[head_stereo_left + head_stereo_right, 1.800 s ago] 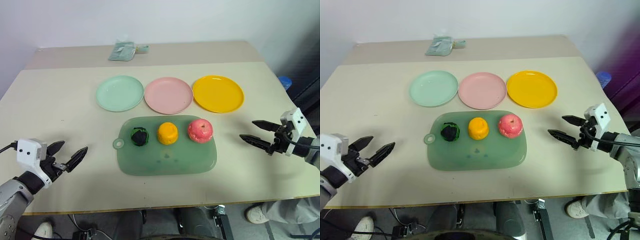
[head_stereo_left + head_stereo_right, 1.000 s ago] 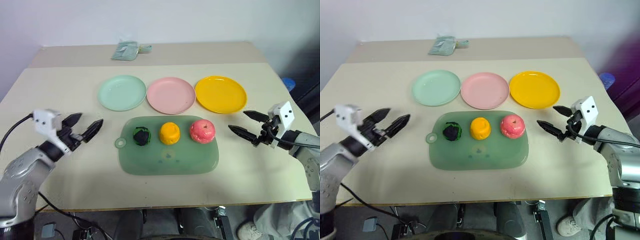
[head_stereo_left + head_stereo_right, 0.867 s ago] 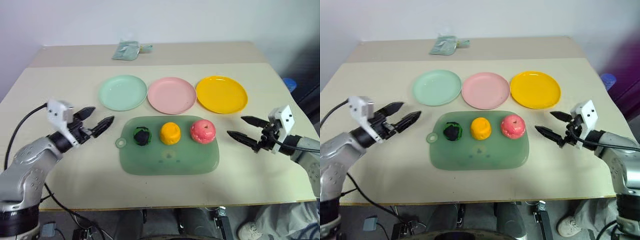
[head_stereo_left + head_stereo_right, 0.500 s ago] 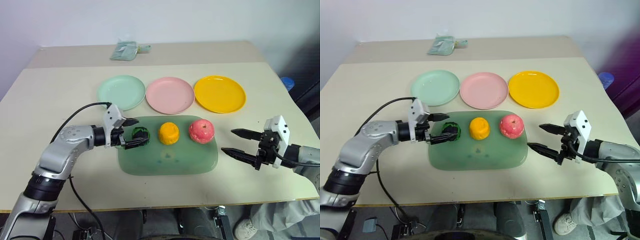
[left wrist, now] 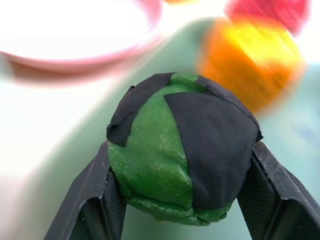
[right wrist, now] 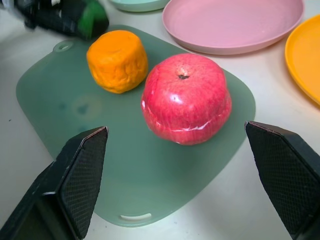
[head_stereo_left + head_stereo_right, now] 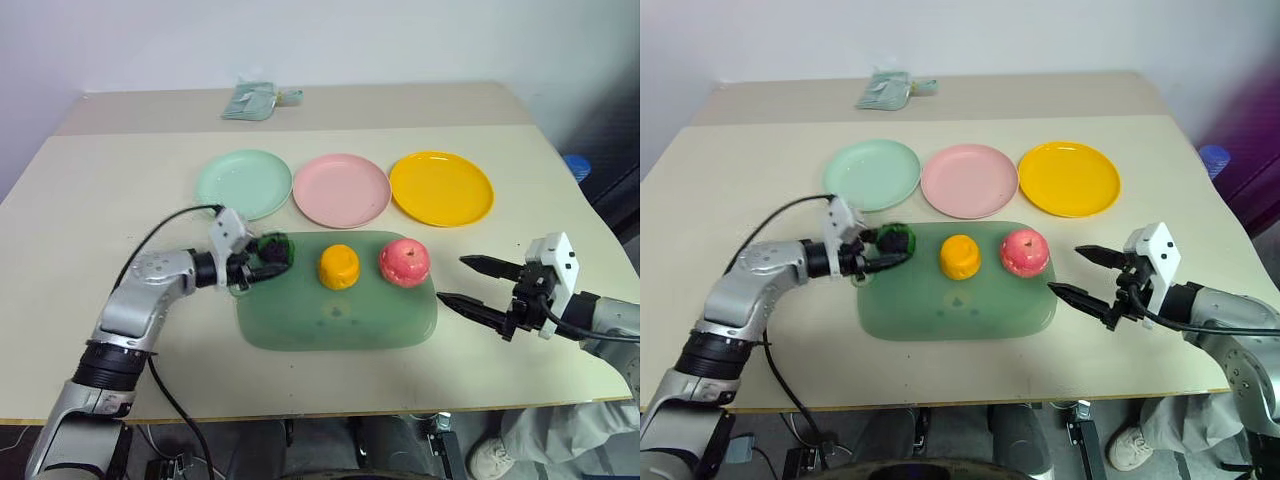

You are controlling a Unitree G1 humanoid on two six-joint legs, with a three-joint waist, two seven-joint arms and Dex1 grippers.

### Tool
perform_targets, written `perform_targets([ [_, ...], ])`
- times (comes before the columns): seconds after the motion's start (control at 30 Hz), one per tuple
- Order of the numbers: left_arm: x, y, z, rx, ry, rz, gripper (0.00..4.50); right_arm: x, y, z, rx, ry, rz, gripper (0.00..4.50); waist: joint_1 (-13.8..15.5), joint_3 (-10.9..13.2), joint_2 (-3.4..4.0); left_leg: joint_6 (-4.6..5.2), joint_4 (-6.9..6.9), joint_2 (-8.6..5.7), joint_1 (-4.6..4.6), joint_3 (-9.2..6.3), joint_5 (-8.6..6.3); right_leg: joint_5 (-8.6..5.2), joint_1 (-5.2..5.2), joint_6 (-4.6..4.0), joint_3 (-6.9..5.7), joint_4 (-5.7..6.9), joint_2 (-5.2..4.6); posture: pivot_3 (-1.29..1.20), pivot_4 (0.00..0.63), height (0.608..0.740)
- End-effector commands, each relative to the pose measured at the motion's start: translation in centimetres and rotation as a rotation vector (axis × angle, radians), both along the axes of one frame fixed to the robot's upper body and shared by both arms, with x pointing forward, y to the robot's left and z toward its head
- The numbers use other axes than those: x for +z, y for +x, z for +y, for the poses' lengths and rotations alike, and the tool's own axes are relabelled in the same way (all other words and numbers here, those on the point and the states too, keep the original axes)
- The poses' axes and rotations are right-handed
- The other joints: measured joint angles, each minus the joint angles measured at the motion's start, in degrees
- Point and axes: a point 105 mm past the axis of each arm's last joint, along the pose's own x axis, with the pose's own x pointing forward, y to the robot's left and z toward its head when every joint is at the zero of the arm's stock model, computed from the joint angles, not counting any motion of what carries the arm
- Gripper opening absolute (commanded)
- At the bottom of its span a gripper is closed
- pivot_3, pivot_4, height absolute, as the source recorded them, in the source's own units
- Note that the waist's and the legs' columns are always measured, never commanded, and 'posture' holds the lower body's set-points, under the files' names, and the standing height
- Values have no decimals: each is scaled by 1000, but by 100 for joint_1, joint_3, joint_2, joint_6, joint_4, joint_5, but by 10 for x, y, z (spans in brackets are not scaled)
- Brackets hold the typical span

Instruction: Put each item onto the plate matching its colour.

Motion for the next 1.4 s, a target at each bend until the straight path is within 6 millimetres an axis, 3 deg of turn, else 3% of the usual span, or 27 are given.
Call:
perform_targets([
  [0.03,35,38,37,284,-41,-106,2762,19,3,4,24,2,-77,4500,7,1,-2,0,2,-2,-1,0,0,0,1,1,-2,1,0,0,150,740],
  [0.13,38,70,54,468,-4,-89,2762,20,9,11,49,6,-94,4500,19,0,-4,0,5,-13,-1,1,0,1,5,2,-9,-1,-3,0,150,740],
  [0.23,35,89,57,526,38,-71,2762,21,14,17,61,6,-111,4500,8,0,-4,0,5,-18,-6,2,0,0,2,3,-11,-2,-5,0,150,740],
  [0.33,33,98,55,526,47,-56,3621,24,19,20,58,-5,-144,4500,0,0,-5,0,4,-18,-17,3,0,0,-12,4,-10,-2,-6,0,150,740],
  [0.4,41,99,52,500,30,-91,4471,28,21,22,52,10,-150,4500,-14,1,-6,0,3,-17,-20,3,0,0,-18,4,-10,-1,-7,0,150,740],
  [0.53,61,96,62,513,-32,-187,4471,31,14,38,116,28,-126,4500,-4,1,-6,-5,3,-14,-21,0,3,0,-22,3,-9,5,-7,0,150,740],
  [0.6,69,89,70,515,-59,-235,4471,34,11,51,147,28,-150,4500,-18,1,-6,-5,3,-13,-20,-1,3,0,-22,3,-8,7,-6,0,150,740],
  [0.77,63,36,70,345,-20,-305,4471,34,12,92,224,15,-196,4500,-124,-1,-2,-6,-6,10,-19,4,3,0,-33,3,4,9,-8,0,150,740],
  [0.9,30,-33,45,80,33,-198,4471,23,33,118,198,-44,-217,4500,-168,-3,-11,-10,-2,10,-21,6,6,0,-33,3,6,12,-23,0,150,740],
  [1.03,4,-68,38,-1,80,-92,4471,17,42,133,200,-54,-185,4500,-76,-2,-11,-10,-2,12,-21,-3,6,0,-31,1,0,12,-20,0,150,740],
  [1.23,-3,-86,32,-19,68,-63,4471,5,54,153,172,-90,-86,4500,-22,-2,-10,-9,-2,11,-19,0,5,0,-28,0,-1,10,-17,0,150,740],
  [1.4,1,-91,26,-36,37,-60,4471,-6,62,152,113,-161,-40,4500,-14,-2,-10,-9,-4,10,-19,0,5,0,-30,-1,-3,9,-17,0,150,740],
])
